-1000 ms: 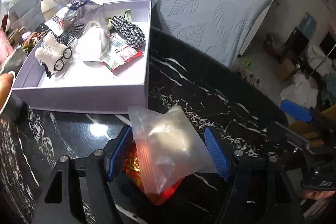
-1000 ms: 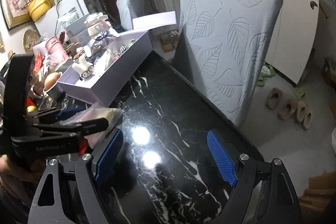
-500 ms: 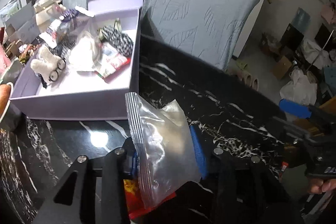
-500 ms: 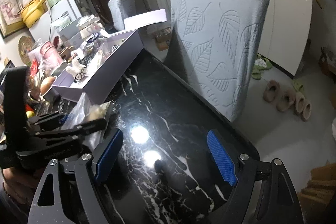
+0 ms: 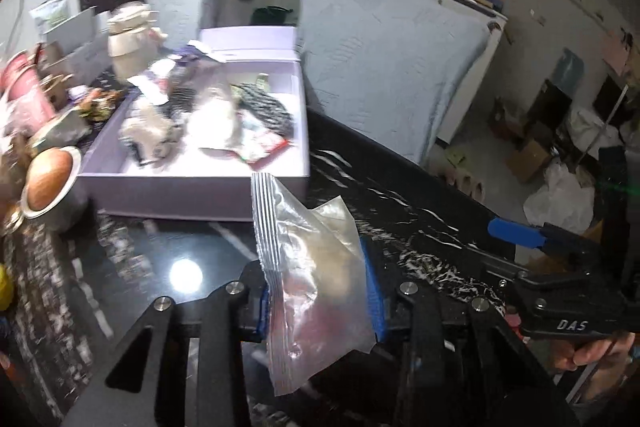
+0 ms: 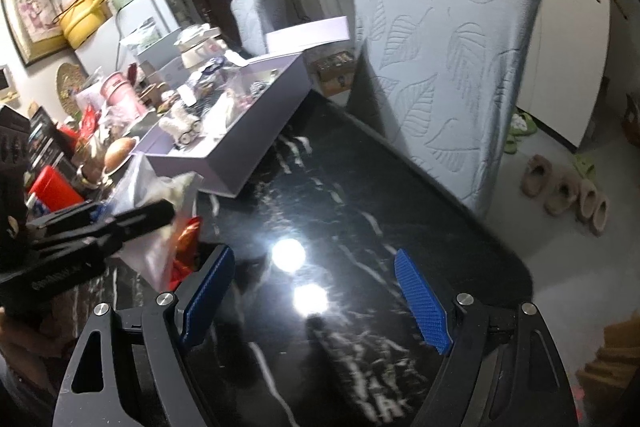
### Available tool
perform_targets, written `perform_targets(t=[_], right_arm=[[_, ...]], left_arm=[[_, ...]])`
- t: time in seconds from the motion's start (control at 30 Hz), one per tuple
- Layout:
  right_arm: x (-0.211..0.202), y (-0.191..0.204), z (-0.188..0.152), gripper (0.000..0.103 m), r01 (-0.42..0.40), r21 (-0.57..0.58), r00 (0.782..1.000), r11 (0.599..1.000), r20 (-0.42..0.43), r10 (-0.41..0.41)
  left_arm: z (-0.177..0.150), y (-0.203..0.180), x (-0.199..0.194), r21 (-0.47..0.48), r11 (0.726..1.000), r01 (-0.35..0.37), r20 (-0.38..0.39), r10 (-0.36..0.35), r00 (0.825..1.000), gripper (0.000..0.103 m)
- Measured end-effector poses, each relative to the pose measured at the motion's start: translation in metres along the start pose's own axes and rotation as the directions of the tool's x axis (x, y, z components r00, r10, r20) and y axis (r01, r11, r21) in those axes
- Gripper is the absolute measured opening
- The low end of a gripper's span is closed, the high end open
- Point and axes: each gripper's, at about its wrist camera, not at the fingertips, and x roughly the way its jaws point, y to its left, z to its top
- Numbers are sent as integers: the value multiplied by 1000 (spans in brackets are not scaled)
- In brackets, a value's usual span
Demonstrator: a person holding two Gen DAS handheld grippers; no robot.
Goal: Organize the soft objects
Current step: 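Grasp the clear zip bag with the left tool, then grasp the red snack packet with the right tool while the left tool holds the zip bag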
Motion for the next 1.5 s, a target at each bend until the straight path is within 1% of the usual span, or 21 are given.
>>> perform_targets(t=[0.1,0.17,0.33,0.43,0.6,0.67,0.73,0.8,0.87,1.0,1.03,1.13,1.3,1.5], right_arm=[[5,14,0,83,-21,-26,1000,999,-9,20],[10,25,-1,83,-40,-46,999,998,-20,39],[24,55,-4,83,-74,-103,996,992,-53,69],[32,70,-6,83,-86,-131,994,988,-73,77],[45,92,-10,83,-85,-187,992,979,-103,67],[51,98,-10,83,-88,-201,991,976,-118,65],[56,103,-11,83,-81,-218,991,973,-125,54],[59,109,-11,83,-65,-241,992,968,-125,35],[63,112,-12,83,-67,-254,990,965,-134,34],[71,117,-12,83,-70,-260,988,963,-151,31],[74,118,-12,83,-69,-260,988,963,-153,29],[79,121,-10,83,-62,-265,988,962,-155,21],[90,124,-8,83,-61,-267,987,962,-161,18],[98,129,-7,83,-67,-283,985,957,-175,17]], left_arm=[[-8,20,-15,-42,999,-34,15,35,999,36],[-15,30,-19,-67,996,-57,12,58,998,36],[-37,55,-17,-130,987,-94,-31,91,995,36],[-49,63,-12,-129,982,-141,-61,135,989,36],[-67,75,-3,-157,979,-134,-112,117,987,36],[-73,79,-1,-168,977,-129,-122,109,987,36],[-75,80,0,-161,979,-122,-121,103,987,36],[-76,78,1,-149,980,-129,-123,111,986,37],[-77,78,2,-146,980,-133,-119,116,986,39],[-82,81,5,-171,978,-120,-116,101,988,40],[-83,77,5,-137,979,-150,-112,136,984,40],[-86,68,7,-66,975,-211,-103,203,974,40],[-88,73,4,-91,978,-190,-87,182,979,40],[-89,78,3,-102,977,-186,-68,180,981,40]])
